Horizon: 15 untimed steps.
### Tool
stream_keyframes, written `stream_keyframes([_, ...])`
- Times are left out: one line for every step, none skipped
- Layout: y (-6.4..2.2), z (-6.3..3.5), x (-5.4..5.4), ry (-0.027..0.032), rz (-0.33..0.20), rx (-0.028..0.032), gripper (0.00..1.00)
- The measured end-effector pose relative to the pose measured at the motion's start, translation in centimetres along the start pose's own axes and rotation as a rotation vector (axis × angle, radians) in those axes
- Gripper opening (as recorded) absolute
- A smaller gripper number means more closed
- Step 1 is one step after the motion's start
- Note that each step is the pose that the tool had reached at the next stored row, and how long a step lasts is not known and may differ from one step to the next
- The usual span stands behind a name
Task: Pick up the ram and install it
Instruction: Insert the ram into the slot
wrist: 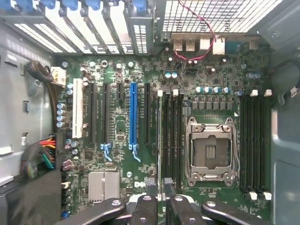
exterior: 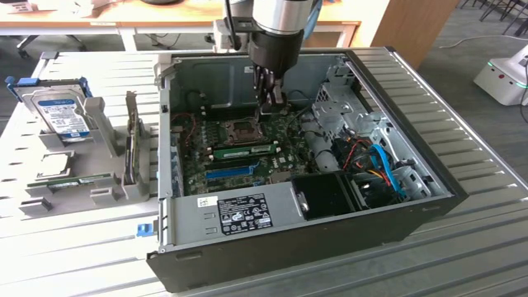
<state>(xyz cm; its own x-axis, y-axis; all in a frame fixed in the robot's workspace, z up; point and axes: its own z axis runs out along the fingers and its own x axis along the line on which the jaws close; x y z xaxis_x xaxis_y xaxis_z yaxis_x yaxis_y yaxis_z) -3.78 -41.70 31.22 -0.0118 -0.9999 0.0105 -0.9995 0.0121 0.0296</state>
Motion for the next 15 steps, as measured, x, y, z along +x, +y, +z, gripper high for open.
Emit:
stream_keyframes([0.01, -0.16, 0.0, 0.0007, 0.000, 0.0000, 0.19])
stream_keyframes([0.01, -0.31, 0.0, 0.0013, 0.000, 0.0001, 0.19])
stream_keyframes([0.02, -0.47, 0.0, 0.0020, 0.000, 0.0000, 0.19])
stream_keyframes([0.02, -0.62, 0.0, 0.0025, 0.000, 0.0001, 0.19])
stream_keyframes([0.02, -0.79, 0.0, 0.0030, 0.000, 0.0001, 0.19])
stream_keyframes([0.03, -0.93, 0.0, 0.0036, 0.000, 0.0001, 0.19])
stream_keyframes([0.03, -1.07, 0.0, 0.0041, 0.000, 0.0000, 0.19])
stream_keyframes([0.04, -1.21, 0.0, 0.0044, 0.000, 0.0000, 0.19])
stream_keyframes([0.04, -1.35, 0.0, 0.0047, 0.000, 0.0001, 0.19])
stream_keyframes([0.04, -1.47, 0.0, 0.0048, 0.000, 0.0001, 0.19])
stream_keyframes([0.05, -1.61, 0.0, 0.0050, 0.000, 0.0001, 0.19])
stream_keyframes([0.05, -1.74, 0.0, 0.0053, 0.000, 0.0001, 0.19])
stream_keyframes([0.06, -1.86, 0.0, 0.0056, 0.000, 0.0001, 0.19])
stream_keyframes([0.06, -1.99, 0.0, 0.0060, 0.000, 0.0001, 0.19])
stream_keyframes([0.06, -2.11, 0.0, 0.0064, 0.000, 0.0002, 0.19])
